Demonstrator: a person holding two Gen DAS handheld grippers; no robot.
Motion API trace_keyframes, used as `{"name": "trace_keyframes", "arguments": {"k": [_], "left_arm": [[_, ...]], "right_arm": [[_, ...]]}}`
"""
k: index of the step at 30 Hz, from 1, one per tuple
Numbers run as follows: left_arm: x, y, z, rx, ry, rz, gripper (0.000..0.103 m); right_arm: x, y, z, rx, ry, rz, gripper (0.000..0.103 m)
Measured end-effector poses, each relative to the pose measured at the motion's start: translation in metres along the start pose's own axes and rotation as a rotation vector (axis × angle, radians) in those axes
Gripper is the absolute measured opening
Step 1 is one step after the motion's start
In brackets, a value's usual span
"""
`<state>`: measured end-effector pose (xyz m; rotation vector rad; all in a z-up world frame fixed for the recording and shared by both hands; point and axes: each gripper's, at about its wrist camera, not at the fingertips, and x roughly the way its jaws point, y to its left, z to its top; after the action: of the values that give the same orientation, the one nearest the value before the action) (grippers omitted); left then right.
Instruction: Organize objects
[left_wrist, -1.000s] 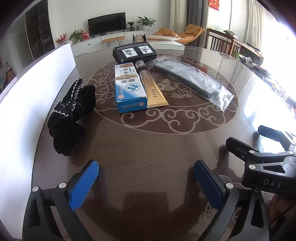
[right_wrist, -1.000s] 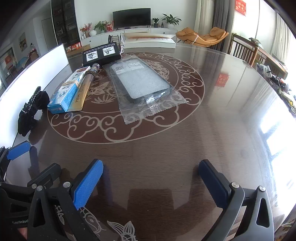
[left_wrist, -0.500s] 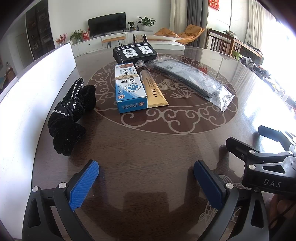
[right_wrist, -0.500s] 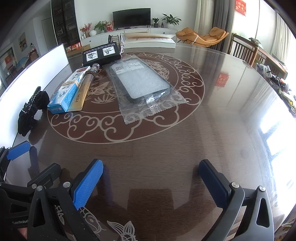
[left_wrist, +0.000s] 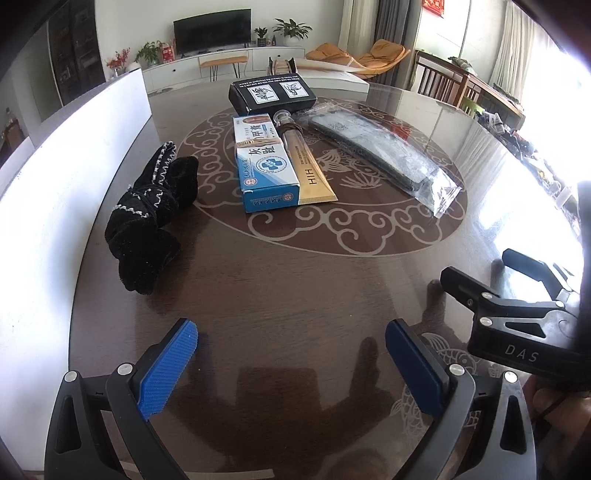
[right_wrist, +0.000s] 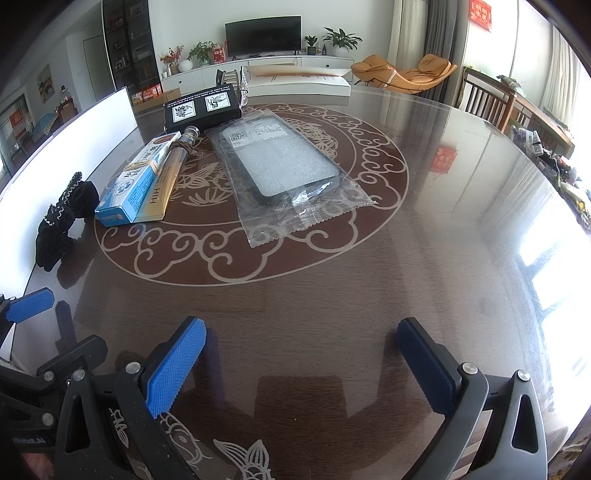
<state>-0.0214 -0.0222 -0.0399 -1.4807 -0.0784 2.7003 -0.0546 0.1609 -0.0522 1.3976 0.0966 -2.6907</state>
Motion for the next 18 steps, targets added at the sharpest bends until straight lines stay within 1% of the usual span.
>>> {"name": "trace_keyframes", "arguments": {"k": [2,4,6,9,11,12,14,15,18], "left_arm": [[-0.016,0.013,0.009,-0.04,-0.041,-0.007,0.103],[-0.028,0.024,0.023,-0.054,-0.083,0.024,0.103],[-0.03,0.033,0.04,-0.051,-0.11,0.081,0.103],[-0.013,0.042,0.063,-0.04,-0.077,0.164,0.103],[0.004,0.048,0.072,-0.033,-0.05,0.23,0.103],[0.012,0.052,0.074,-0.036,-0.034,0.246,0.103],[0.025,0.061,0.076,-0.052,-0.006,0.263,0.103],[0.029,0.064,0.076,-0.062,0.002,0.253,0.101],[0.039,0.071,0.076,-0.086,0.021,0.218,0.1]], "right_arm": [[0.0,0.0,0.0,0.0,0.0,0.0,0.103],[0.0,0.0,0.0,0.0,0.0,0.0,0.103],[0.0,0.0,0.0,0.0,0.0,0.0,0.103],[0.0,0.0,0.0,0.0,0.0,0.0,0.103],[0.0,0.0,0.0,0.0,0.0,0.0,0.103],[0.0,0.0,0.0,0.0,0.0,0.0,0.103],[0.0,0.0,0.0,0.0,0.0,0.0,0.103],[0.0,0.0,0.0,0.0,0.0,0.0,0.103],[0.0,0.0,0.0,0.0,0.0,0.0,0.103]]}}
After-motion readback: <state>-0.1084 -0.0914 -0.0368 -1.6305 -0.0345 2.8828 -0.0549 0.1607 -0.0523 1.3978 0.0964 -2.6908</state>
